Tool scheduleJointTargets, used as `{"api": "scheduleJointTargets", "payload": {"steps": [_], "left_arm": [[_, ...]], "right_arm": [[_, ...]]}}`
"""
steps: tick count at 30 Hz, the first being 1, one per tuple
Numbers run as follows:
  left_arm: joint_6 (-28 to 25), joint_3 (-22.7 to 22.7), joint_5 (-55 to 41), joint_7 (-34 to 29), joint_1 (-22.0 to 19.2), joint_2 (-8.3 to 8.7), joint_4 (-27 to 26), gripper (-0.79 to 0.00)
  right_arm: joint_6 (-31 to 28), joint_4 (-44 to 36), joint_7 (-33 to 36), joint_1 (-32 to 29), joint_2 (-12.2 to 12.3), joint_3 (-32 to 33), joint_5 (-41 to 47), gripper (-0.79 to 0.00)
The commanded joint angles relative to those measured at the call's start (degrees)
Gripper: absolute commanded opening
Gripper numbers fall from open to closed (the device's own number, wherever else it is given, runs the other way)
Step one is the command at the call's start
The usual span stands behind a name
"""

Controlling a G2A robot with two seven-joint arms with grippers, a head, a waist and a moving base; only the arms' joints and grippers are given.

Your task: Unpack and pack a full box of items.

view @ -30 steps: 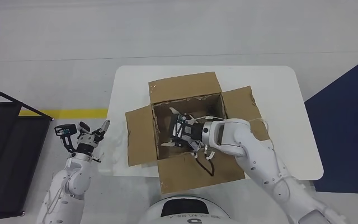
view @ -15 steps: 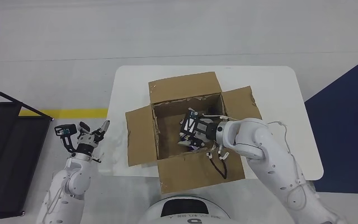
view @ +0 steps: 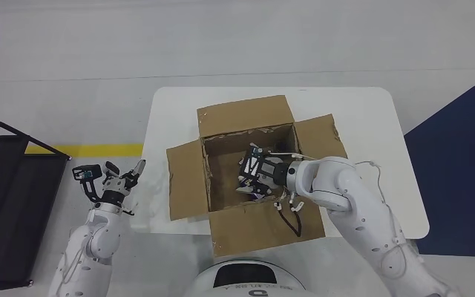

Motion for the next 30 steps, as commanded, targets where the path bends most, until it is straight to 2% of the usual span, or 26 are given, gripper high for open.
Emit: {"api": "scheduleJointTargets", "payload": {"steps": [1,8,11,17,20,22,26,27,30], "left_arm": [[0.00,0.00,0.00,0.00,0.00,0.00,0.00,0.000],[0.00,0.00,0.00,0.00,0.00,0.00,0.00,0.000],[0.00,0.00,0.00,0.00,0.00,0.00,0.00,0.000],[0.00,0.00,0.00,0.00,0.00,0.00,0.00,0.000],[0.00,0.00,0.00,0.00,0.00,0.00,0.00,0.000],[0.00,0.00,0.00,0.00,0.00,0.00,0.00,0.000],[0.00,0.00,0.00,0.00,0.00,0.00,0.00,0.000],[0.00,0.00,0.00,0.00,0.00,0.00,0.00,0.000],[0.00,0.00,0.00,0.00,0.00,0.00,0.00,0.000]], "right_arm": [[0.00,0.00,0.06,0.00,0.00,0.00,0.01,0.000],[0.00,0.00,0.06,0.00,0.00,0.00,0.01,0.000],[1.90,2.72,0.14,-0.04,-0.16,-0.59,1.98,0.000],[9.45,5.90,6.77,3.01,-0.76,-2.55,1.93,0.000],[11.88,8.64,10.02,4.75,-1.16,-3.84,3.44,-0.043],[12.82,10.29,12.30,5.99,-1.47,-5.22,3.91,-0.123],[14.09,13.40,13.75,7.98,-2.07,-7.30,5.11,-0.382],[14.43,14.12,13.74,8.32,-2.21,-7.76,5.26,-0.403],[17.40,16.39,14.68,9.39,-2.63,-9.34,2.99,-0.403]]}}
